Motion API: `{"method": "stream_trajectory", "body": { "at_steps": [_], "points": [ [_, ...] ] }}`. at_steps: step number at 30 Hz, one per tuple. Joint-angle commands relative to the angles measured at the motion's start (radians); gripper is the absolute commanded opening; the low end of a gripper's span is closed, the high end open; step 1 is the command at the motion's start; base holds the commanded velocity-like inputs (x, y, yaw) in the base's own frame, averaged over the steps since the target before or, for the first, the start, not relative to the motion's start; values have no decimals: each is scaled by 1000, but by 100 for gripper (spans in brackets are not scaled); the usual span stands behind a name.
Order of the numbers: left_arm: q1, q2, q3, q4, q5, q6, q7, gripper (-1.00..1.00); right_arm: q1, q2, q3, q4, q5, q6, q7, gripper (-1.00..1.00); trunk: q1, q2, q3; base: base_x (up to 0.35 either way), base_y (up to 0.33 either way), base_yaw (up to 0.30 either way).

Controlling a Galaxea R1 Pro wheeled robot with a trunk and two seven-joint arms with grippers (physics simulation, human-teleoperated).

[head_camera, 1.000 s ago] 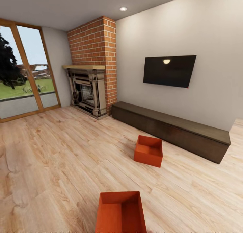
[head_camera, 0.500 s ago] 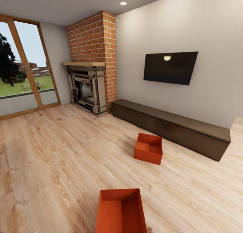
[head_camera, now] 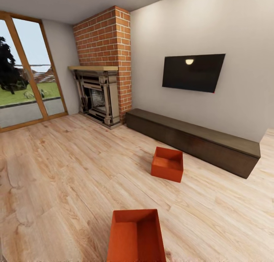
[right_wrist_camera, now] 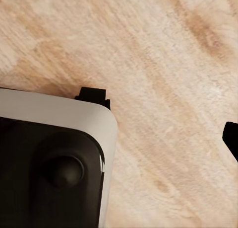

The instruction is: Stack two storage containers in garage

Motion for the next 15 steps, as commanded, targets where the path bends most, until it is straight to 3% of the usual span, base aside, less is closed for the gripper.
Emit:
{"method": "stream_trajectory", "body": {
  "at_steps": [1, 15],
  "points": [
    [0, 0, 0, 0, 5, -3, 0, 100, -1, 0, 6, 3, -6, -6, 4, 100, 0, 0, -3, 0, 0, 0],
    [0, 0, 0, 0, 5, -3, 0, 100, -1, 0, 7, 4, -6, -4, 7, 100, 0, 0, -25, 0, 0, 0]
  ]
}}
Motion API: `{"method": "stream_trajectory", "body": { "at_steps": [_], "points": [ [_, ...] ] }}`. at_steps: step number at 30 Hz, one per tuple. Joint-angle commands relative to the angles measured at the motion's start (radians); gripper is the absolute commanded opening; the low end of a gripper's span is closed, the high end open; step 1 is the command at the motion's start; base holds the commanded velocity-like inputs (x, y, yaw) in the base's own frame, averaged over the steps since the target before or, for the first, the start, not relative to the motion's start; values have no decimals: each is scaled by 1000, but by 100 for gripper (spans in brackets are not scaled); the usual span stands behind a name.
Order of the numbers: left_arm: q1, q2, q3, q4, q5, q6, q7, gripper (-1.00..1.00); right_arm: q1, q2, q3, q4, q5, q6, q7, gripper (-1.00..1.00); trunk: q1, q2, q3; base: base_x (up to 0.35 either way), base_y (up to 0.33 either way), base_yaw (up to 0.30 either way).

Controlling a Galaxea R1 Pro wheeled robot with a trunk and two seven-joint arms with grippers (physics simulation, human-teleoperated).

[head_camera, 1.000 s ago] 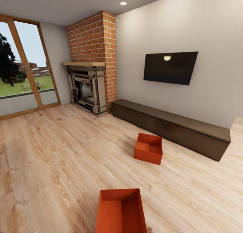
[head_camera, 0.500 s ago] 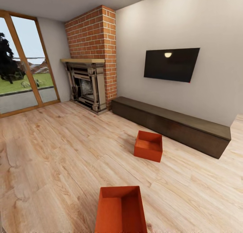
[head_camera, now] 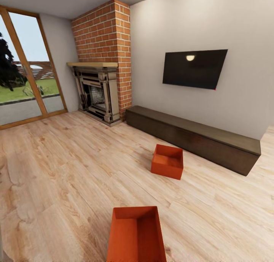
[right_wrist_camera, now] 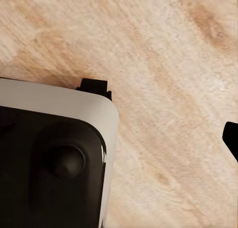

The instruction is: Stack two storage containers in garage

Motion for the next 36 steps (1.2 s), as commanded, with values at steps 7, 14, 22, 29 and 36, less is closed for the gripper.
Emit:
{"method": "stream_trajectory", "body": {
  "at_steps": [7, 14, 22, 29, 36],
  "points": [
    [0, 0, 0, 0, 5, -3, 0, 100, -1, -1, 5, 3, -6, -4, 11, 100, 0, 0, -12, 0, 0, 0],
    [0, 0, 0, 0, 5, -3, 0, 100, -1, -2, 6, 4, -6, -3, 12, 100, 0, 0, -24, 0, 0, 0],
    [0, 0, 0, 0, 5, -3, 0, 100, -1, -1, 5, 4, 70, -7, 13, 100, 0, 0, -37, 0, 0, 0],
    [0, 0, 0, 0, 5, -3, 0, 100, -1, 0, 4, 4, 97, -9, 12, 100, 0, 0, -48, 0, 0, 0],
    [0, 0, 0, 0, 5, -3, 0, 100, -1, -1, 4, 4, 100, -11, 9, 100, 0, 0, -59, 0, 0, 0]
  ]
}}
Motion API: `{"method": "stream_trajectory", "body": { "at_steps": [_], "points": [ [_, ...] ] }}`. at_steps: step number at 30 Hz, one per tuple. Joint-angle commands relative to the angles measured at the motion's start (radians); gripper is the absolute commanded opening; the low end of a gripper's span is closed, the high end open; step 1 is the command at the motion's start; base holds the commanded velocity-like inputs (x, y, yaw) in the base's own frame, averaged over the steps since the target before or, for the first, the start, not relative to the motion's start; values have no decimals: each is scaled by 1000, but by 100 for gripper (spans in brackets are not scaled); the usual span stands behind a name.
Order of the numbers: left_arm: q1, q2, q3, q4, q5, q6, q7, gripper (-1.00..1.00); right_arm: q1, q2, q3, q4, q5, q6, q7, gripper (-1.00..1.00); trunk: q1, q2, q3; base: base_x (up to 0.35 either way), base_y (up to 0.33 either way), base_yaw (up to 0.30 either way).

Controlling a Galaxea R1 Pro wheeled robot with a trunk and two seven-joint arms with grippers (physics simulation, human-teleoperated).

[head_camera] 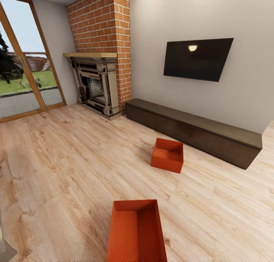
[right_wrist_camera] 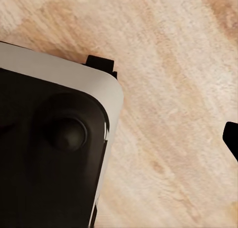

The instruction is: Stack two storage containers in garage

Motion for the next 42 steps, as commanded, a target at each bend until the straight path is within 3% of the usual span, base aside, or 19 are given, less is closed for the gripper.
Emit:
{"method": "stream_trajectory", "body": {
  "at_steps": [1, 42],
  "points": [
    [0, 0, 0, 0, 5, -3, 0, 100, -1, 0, 2, 3, 4, -6, 1, 100, 0, 0, -2, 0, 0, 0],
    [0, 0, 0, 0, 5, -3, 0, 100, -1, -1, 2, 5, 3, -9, 2, 100, 0, 0, -69, 0, 0, 0]
  ]
}}
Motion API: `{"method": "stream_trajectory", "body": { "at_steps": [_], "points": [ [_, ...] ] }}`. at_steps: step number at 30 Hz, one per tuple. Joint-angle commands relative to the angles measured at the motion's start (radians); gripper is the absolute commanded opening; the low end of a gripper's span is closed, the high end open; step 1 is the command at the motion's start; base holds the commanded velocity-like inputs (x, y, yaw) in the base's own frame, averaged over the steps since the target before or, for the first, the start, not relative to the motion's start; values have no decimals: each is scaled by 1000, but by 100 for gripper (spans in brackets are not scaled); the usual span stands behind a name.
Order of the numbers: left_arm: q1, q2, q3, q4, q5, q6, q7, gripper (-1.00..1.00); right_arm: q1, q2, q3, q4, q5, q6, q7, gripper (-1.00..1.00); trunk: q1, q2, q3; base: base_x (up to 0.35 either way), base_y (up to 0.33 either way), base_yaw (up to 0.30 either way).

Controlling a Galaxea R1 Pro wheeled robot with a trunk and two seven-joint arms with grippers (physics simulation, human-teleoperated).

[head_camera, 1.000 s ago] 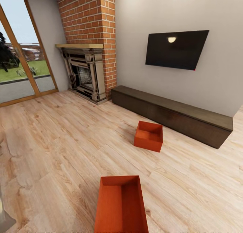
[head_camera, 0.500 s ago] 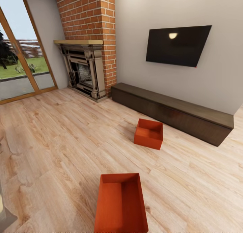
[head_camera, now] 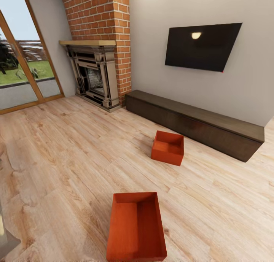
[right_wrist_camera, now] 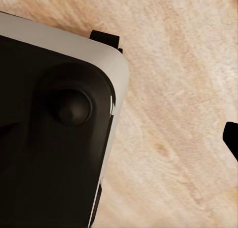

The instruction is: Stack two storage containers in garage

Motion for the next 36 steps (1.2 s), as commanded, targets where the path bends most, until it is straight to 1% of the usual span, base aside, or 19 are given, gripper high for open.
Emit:
{"method": "stream_trajectory", "body": {
  "at_steps": [1, 36],
  "points": [
    [0, 0, 0, 0, 5, -3, 0, 100, -1, 0, 2, 3, 4, -6, 2, 100, 0, 0, -2, 0, 0, 0],
    [0, 0, 0, 0, 5, -3, 0, 100, -1, 0, 1, 3, 4, -6, 2, 100, 0, 0, -59, 0, 0, 0]
  ]
}}
